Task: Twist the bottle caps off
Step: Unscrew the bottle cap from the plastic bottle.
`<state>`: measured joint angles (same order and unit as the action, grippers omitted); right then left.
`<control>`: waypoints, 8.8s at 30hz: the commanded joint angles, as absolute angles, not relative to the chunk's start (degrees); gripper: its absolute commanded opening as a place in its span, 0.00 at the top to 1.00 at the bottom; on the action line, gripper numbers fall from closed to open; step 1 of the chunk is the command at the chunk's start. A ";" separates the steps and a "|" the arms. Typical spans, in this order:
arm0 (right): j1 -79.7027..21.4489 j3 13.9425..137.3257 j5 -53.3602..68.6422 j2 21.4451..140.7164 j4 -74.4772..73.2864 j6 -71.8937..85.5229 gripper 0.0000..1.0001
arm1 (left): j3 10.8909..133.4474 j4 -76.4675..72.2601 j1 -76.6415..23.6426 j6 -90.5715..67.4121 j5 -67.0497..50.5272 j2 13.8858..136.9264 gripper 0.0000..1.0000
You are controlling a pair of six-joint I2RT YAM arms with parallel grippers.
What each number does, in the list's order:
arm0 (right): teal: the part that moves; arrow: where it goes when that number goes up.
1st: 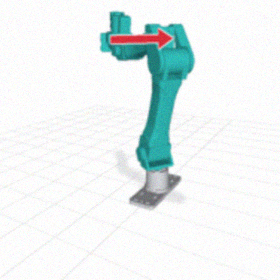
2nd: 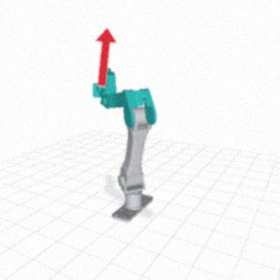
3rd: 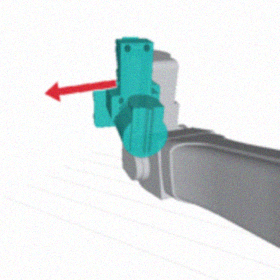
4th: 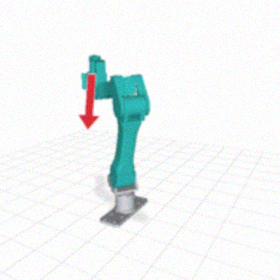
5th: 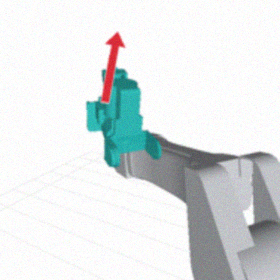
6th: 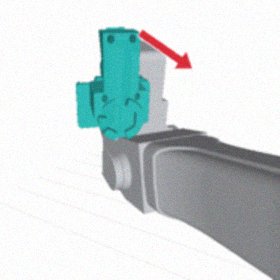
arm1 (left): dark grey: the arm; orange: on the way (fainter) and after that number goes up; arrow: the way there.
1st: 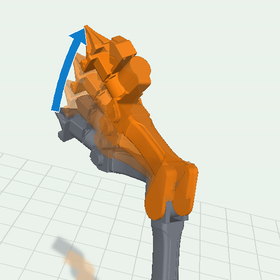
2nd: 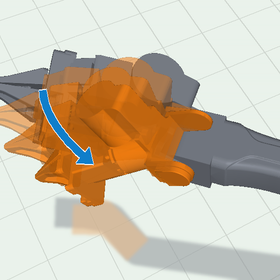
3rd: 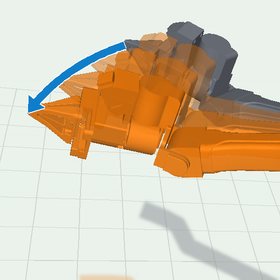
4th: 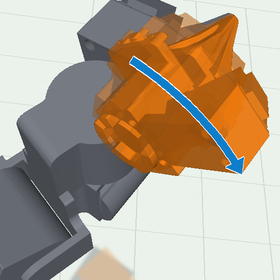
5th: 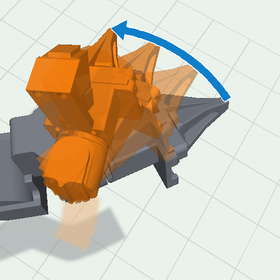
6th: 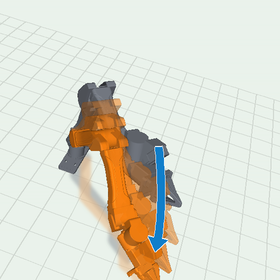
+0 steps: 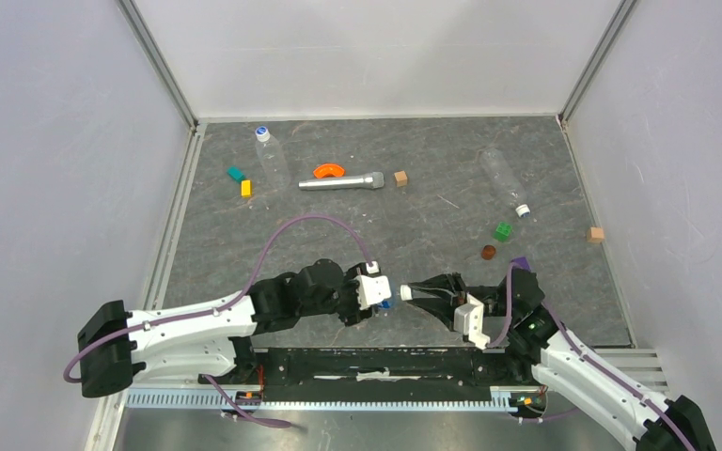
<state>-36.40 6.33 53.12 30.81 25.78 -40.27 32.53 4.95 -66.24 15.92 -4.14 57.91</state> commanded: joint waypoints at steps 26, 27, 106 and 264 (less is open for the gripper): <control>-37.27 16.34 55.32 30.33 3.44 -69.02 1.00 | 41.68 10.00 -54.40 10.29 -48.97 60.69 0.88; -37.27 16.63 56.19 30.29 2.61 -69.65 1.00 | 41.91 10.19 -54.04 10.41 -50.53 60.60 0.88; -36.74 23.58 49.42 53.03 42.30 30.29 1.00 | 33.01 5.10 -64.35 21.00 1.59 49.40 0.92; -41.66 21.16 20.41 55.08 70.13 49.66 1.00 | 34.55 -19.61 -51.79 -22.19 -17.13 55.93 0.98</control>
<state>-41.21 20.95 12.25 58.43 56.95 50.24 38.44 -6.15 -60.42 -11.70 1.52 59.20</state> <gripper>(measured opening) 0.382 0.621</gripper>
